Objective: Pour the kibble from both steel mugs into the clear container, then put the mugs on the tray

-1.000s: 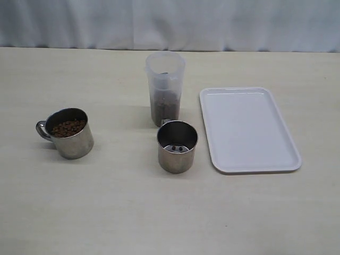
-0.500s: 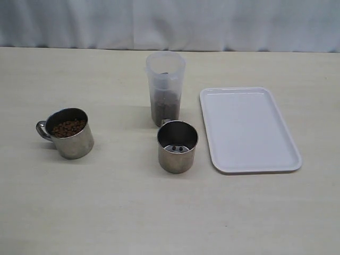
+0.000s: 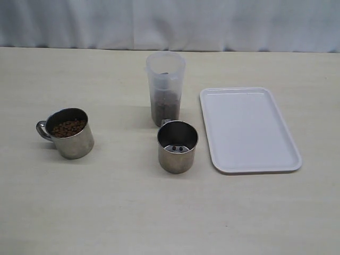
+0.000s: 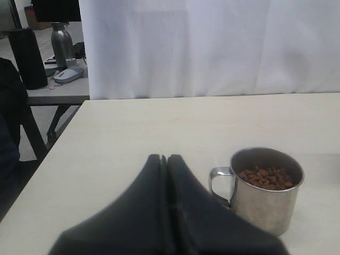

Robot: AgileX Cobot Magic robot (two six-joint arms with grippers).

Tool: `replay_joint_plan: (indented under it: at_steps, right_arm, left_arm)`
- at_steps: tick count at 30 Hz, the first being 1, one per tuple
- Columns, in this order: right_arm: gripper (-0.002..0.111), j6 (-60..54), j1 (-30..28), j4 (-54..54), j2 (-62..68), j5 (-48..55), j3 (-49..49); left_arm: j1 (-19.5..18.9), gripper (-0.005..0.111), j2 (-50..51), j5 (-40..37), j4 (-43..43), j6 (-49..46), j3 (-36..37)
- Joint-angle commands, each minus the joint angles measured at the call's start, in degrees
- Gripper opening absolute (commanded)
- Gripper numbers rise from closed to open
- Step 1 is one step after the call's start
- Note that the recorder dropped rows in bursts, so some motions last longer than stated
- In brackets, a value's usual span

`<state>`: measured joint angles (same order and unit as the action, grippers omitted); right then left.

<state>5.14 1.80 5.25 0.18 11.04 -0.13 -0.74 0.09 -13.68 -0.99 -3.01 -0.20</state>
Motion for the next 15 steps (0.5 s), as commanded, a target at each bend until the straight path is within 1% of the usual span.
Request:
replay_joint_plan:
  at_steps: [1, 7, 15]
  right_arm:
    - [0.005, -2.72, 0.32, -2.98, -0.18, 1.33, 0.13]
    - [0.005, -2.95, 4.99, -3.07, -0.18, 1.33, 0.13]
    - [0.005, -2.95, 5.03, -3.07, -0.18, 1.07, 0.13]
  left_arm:
    - [0.09, 0.000, -0.09, 0.08, 0.20, 0.13, 0.20]
    - [0.09, 0.000, -0.09, 0.38, 0.20, 0.13, 0.20]
    - [0.09, 0.000, -0.09, 0.38, 0.20, 0.13, 0.20]
